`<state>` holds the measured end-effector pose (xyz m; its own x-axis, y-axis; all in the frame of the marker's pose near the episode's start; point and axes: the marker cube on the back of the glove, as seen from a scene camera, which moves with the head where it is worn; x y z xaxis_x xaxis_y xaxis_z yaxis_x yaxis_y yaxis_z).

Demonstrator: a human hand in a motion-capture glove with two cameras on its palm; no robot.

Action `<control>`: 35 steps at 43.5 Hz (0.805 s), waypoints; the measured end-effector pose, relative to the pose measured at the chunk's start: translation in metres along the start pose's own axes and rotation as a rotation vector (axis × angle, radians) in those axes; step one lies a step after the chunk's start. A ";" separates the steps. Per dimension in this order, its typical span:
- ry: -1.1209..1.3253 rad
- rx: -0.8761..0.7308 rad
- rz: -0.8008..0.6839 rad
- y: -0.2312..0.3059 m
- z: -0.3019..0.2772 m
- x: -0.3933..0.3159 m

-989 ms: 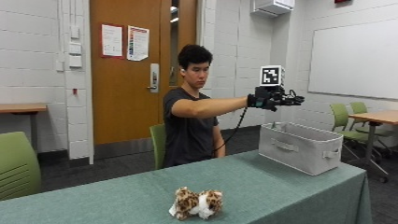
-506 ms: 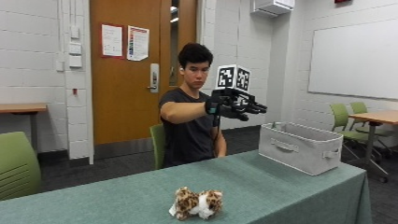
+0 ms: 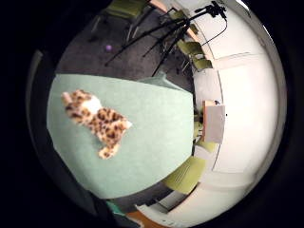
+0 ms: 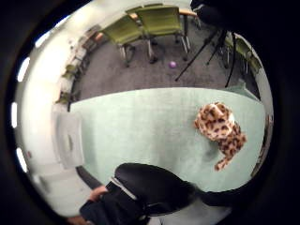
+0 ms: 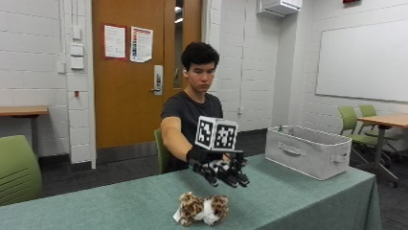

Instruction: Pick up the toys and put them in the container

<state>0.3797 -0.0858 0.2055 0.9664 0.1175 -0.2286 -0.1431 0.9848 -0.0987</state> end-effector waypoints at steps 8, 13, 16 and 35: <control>-0.047 -0.089 0.007 -0.010 0.064 0.011; -0.087 -0.120 0.012 -0.008 0.087 0.014; -0.140 -0.115 0.017 -0.006 0.096 0.019; -0.304 -0.083 0.054 0.011 0.111 0.034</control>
<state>0.4351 -0.0569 0.3045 0.9747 0.2144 0.0628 -0.2006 0.9638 -0.1757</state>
